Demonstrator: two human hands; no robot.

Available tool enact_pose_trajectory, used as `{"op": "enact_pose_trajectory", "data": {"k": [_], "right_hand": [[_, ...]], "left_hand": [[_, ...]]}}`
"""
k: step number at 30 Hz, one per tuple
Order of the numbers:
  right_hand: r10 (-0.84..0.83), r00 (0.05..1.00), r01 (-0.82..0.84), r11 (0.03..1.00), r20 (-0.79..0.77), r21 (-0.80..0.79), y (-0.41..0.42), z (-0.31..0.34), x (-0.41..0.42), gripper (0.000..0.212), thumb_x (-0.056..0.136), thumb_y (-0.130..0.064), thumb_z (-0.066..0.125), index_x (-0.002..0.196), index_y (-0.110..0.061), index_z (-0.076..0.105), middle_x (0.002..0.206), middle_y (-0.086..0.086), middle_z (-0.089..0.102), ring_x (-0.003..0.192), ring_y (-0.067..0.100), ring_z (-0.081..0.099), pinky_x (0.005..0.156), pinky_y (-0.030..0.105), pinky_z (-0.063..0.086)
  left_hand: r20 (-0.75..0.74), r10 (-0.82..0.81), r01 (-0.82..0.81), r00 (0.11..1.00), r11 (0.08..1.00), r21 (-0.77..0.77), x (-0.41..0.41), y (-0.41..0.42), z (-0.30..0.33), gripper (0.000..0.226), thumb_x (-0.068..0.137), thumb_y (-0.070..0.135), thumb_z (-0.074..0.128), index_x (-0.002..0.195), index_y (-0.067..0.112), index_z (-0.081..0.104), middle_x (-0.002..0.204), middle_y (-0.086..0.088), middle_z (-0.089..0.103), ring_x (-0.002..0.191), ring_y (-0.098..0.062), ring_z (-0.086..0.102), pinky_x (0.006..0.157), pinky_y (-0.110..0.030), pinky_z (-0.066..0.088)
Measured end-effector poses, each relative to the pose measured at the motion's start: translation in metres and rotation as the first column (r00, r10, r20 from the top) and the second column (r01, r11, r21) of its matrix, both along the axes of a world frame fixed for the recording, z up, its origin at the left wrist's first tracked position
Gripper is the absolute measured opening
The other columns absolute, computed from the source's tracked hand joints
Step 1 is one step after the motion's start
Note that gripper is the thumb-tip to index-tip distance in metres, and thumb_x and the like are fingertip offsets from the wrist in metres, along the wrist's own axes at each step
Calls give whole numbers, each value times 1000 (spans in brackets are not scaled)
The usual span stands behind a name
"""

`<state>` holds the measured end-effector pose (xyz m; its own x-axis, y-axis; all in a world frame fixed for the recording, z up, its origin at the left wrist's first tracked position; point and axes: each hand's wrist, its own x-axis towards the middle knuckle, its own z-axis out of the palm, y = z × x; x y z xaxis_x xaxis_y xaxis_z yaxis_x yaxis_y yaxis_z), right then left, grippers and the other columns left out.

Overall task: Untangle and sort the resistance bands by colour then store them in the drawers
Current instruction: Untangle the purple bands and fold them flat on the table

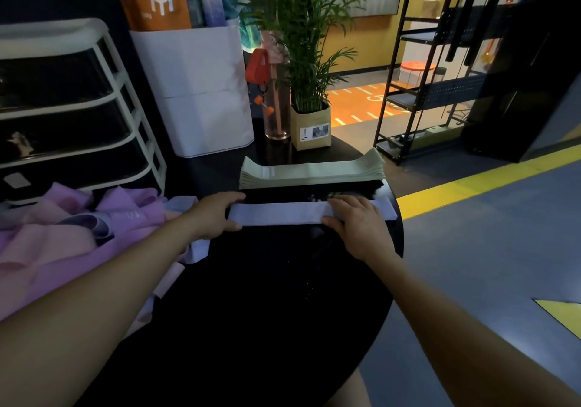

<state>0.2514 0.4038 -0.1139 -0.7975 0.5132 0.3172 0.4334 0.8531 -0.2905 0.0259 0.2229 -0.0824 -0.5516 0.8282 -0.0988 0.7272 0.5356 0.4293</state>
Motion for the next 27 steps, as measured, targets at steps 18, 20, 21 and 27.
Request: {"op": "enact_pose_trajectory", "data": {"k": [18, 20, 21, 27], "right_hand": [[-53, 996, 52, 999, 73, 14, -3, 8, 5, 42, 94, -43, 45, 129, -20, 51, 135, 2, 45, 123, 25, 39, 96, 37, 33], [-49, 997, 48, 999, 66, 18, -4, 8, 6, 40, 94, -42, 47, 127, -19, 54, 134, 2, 46, 122, 25, 40, 96, 36, 33], [-51, 997, 50, 999, 51, 18, -5, 8, 7, 39, 94, -41, 48, 126, -19, 55, 133, 2, 47, 122, 24, 41, 96, 36, 33], [119, 992, -123, 989, -52, -87, -53, 30, -34, 34, 92, -25, 57, 122, -10, 59, 121, 10, 55, 112, 29, 47, 91, 36, 38]], "left_hand": [[-40, -61, 63, 997, 997, 42, 15, 1, 10, 57, 85, 20, 67, 137, 15, 44, 138, -4, 40, 126, -19, 43, 105, -25, 31], [-75, -50, 58, 996, 991, 120, 16, -6, 16, 50, 86, 20, 65, 133, 14, 48, 135, -6, 44, 124, -20, 45, 102, -23, 32], [-96, -30, 46, 995, 986, 160, 17, -12, 21, 46, 87, 20, 64, 130, 13, 52, 132, -6, 48, 120, -20, 48, 100, -23, 34], [-186, 95, -52, 978, 973, 226, 8, -67, 41, 24, 85, 23, 62, 108, 18, 66, 113, 1, 63, 107, -16, 58, 92, -27, 43]]}}
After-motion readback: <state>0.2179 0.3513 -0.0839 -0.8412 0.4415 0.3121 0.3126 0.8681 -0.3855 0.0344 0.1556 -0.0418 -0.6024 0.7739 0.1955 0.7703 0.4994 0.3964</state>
